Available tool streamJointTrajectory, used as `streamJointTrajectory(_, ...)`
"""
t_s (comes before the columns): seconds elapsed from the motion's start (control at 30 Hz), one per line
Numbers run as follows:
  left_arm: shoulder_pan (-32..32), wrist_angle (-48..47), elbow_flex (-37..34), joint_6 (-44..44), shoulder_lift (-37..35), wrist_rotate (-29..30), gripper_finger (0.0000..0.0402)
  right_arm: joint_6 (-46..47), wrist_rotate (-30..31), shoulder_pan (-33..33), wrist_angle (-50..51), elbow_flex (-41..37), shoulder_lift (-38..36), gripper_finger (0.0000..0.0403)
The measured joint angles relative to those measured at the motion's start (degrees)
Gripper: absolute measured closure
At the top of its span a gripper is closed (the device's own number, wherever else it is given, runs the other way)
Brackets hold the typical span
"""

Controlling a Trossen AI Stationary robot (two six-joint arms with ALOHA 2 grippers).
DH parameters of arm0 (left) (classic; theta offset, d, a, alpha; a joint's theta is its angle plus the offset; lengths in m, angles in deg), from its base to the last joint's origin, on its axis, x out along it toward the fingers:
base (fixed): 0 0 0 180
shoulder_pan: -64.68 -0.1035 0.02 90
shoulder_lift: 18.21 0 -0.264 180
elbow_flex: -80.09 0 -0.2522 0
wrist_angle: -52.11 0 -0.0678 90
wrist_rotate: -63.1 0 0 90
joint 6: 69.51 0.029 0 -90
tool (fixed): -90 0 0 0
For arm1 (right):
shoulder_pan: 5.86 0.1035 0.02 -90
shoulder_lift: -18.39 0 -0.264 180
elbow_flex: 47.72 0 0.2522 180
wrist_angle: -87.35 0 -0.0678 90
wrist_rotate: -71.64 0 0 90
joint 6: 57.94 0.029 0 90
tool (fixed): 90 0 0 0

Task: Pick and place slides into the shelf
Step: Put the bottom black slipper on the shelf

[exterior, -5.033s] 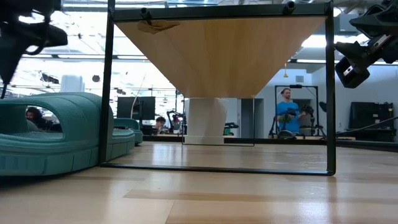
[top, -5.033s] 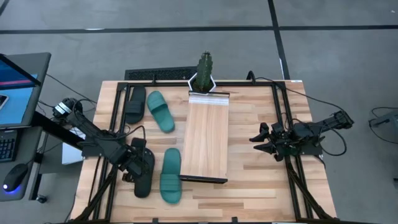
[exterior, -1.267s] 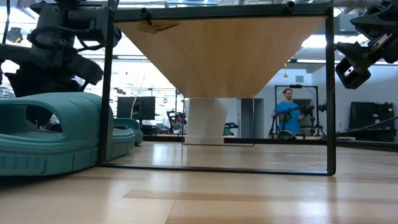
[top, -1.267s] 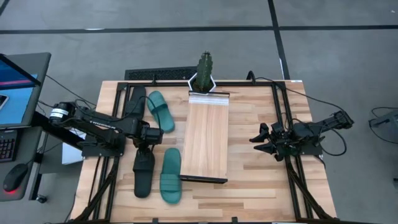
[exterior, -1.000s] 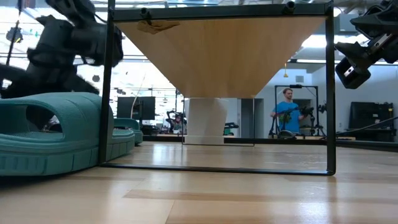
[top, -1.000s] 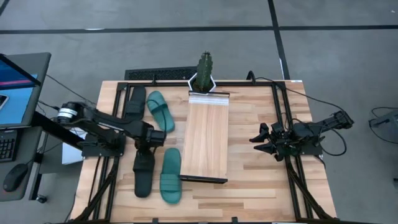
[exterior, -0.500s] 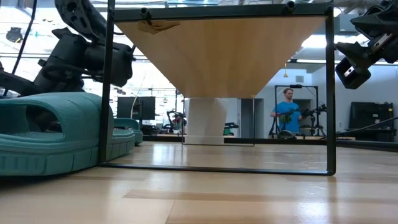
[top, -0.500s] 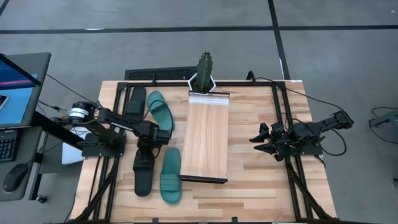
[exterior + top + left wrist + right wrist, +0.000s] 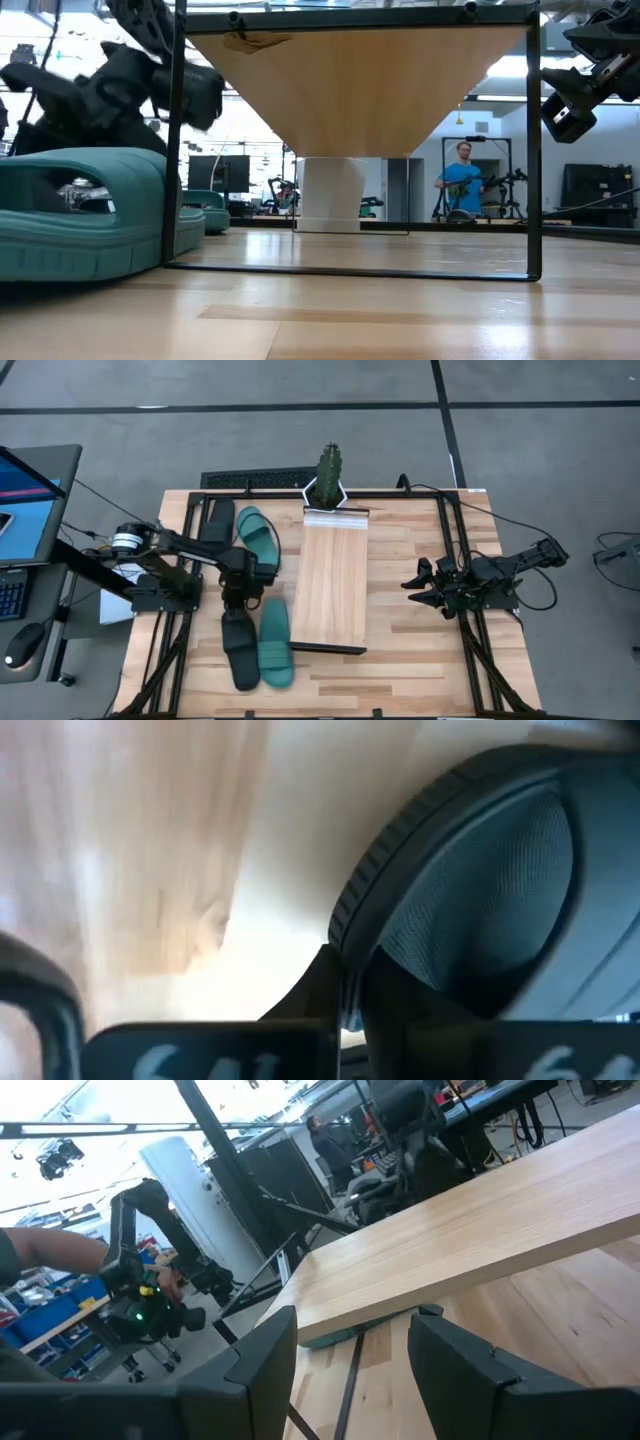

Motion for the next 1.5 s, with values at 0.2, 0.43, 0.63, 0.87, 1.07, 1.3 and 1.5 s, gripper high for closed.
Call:
streamJointTrajectory(0.2,0.2,-4.0,0.2,-5.1,-6.7,4.1,0.0399,0.0,0.0,0.0,0.0,0.0,0.0,0.0225)
streamJointTrajectory(0.43,0.3,-14.6,0.2,-8.4,-13.4,7.3,0.0401,0.0,0.0,0.0,0.0,0.0,0.0,0.0225)
streamJointTrajectory(0.63,0.3,-21.6,1.3,-12.8,-20.1,10.0,0.0401,0.0,0.0,0.0,0.0,0.0,0.0,0.0225)
streamJointTrajectory(0.87,0.2,-29.2,6.1,-19.0,-27.1,13.0,0.0401,0.0,0.0,0.0,0.0,0.0,0.0,0.0225)
streamJointTrajectory(1.07,0.2,-30.2,11.5,-24.3,-31.7,16.0,0.0401,0.0,0.0,0.0,0.0,0.0,0.0,0.0225)
streamJointTrajectory(1.3,0.0,-29.6,18.1,-29.1,-34.9,22.6,0.0401,0.0,0.0,0.0,0.0,0.0,0.0,0.0225)
streamJointTrajectory(1.5,-2.2,-29.9,23.6,-30.2,-37.7,26.4,0.0401,1.8,0.1,0.0,-0.1,0.0,0.0,0.0225)
